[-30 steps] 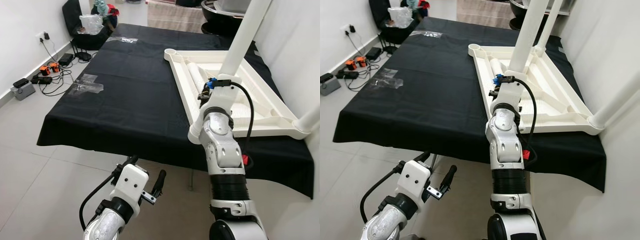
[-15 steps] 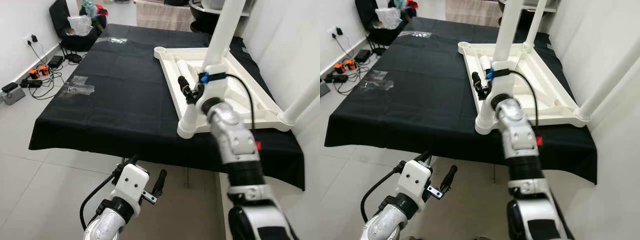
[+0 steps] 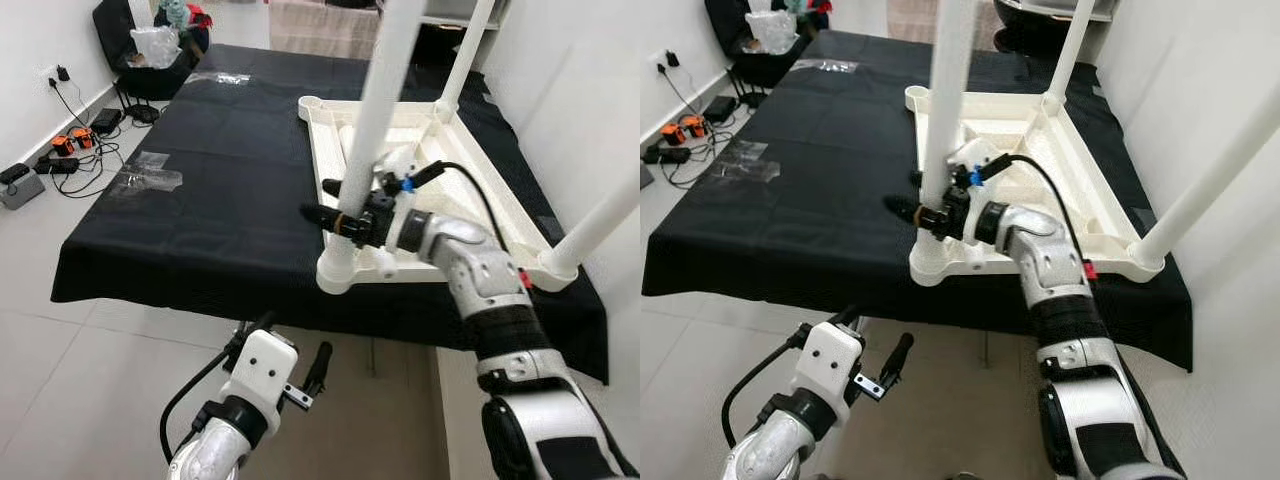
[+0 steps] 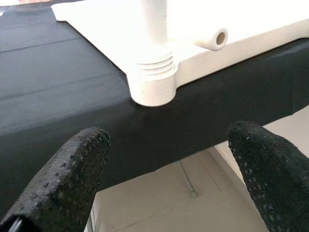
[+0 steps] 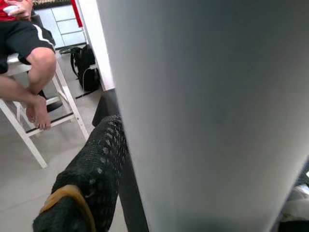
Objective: Building children table
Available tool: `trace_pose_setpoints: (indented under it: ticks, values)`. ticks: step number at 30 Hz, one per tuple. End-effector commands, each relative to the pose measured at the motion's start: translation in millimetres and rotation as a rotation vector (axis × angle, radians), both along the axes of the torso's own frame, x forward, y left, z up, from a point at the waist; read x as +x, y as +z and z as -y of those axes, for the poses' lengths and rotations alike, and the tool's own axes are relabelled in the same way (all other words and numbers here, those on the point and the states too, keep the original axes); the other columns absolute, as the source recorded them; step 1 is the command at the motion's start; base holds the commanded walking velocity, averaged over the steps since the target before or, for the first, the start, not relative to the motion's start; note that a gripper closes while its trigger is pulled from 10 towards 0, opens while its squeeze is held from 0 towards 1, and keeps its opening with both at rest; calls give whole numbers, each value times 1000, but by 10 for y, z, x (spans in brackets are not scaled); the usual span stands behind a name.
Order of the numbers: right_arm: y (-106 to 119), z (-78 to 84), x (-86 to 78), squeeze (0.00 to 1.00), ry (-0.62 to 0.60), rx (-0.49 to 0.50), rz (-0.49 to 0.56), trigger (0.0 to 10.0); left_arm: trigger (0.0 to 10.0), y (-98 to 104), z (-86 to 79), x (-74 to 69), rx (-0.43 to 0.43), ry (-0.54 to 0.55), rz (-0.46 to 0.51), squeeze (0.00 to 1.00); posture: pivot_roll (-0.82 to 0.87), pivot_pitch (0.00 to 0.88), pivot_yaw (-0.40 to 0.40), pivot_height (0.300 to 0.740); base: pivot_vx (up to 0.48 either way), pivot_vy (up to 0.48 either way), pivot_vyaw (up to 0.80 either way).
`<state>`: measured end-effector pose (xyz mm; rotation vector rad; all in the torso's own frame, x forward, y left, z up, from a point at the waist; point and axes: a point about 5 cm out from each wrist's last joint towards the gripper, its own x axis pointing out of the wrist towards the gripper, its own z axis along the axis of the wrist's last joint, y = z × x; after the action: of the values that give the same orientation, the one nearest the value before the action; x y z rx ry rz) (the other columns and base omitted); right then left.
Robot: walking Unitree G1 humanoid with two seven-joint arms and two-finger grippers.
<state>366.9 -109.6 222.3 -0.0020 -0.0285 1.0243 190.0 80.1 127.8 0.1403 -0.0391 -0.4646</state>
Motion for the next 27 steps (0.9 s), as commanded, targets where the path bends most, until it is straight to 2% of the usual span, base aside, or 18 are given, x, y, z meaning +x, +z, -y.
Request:
trace_pose_setpoints:
  ticks: [1,2,3,5,8,10,11,12,13,14,15,17,18,20,24,27]
  values:
    - [-6,-43,66,0,-51,6,6,10000,10000,-59,10,-24,9,-7,-20,0,78,50,-103,740,0,0,0]
    - [-6,-43,66,0,-51,6,6,10000,10000,-59,10,-24,9,-7,-20,0,78,50,-103,740,0,0,0]
    - [-22,-48,105,0,-102,10,3,0,10000,-63,12,-27,10,-7,-21,0,80,48,-103,740,0,0,0]
    - [-33,-49,127,0,-134,12,0,0,10000,-66,13,-29,10,-8,-22,0,80,48,-103,740,0,0,0]
    - [-117,-18,191,0,-298,-5,-11,0,10000,-73,15,-41,8,-7,-25,0,82,41,-106,740,0,0,0]
    - [-134,-15,203,0,-339,-6,-16,0,10000,-75,15,-43,8,-7,-25,0,82,41,-106,740,0,0,0]
    - [-164,-40,197,0,-425,-36,0,0,10000,-81,9,-49,9,-8,-26,0,70,36,-97,740,0,0,0]
    - [-164,-40,197,0,-425,-36,0,0,10000,-81,9,-49,9,-8,-26,0,70,36,-97,740,0,0,0]
    - [-179,-57,188,0,-484,-56,16,0,10000,-85,5,-53,10,-8,-27,0,70,36,-97,740,0,0,0]
    - [-178,-42,168,0,-607,-56,30,0,10000,-89,9,-54,10,-14,-29,0,68,35,-94,740,0,0,0]
    - [-178,-42,168,0,-607,-56,30,0,10000,-89,9,-54,10,-14,-29,0,68,35,-94,740,0,0,0]
    - [-143,71,132,0,-857,-22,33,0,10000,-91,14,-50,12,-21,-29,0,67,38,-91,740,0,0,0]
    - [-81,326,34,0,-1188,45,19,0,10000,-87,14,-41,13,-22,-28,0,66,40,-89,740,0,0,0]
    - [-67,445,-56,0,-1353,91,2,0,10000,-85,14,-36,14,-20,-27,0,68,46,-93,740,0,0,0]
    - [-62,423,-102,0,-1393,117,-15,0,10000,-83,11,-29,15,-19,-25,0,67,52,-91,740,0,0,0]
    - [-74,314,-84,0,-1350,121,-33,0,10000,-81,12,-24,15,-20,-24,0,66,55,-91,740,0,0,0]
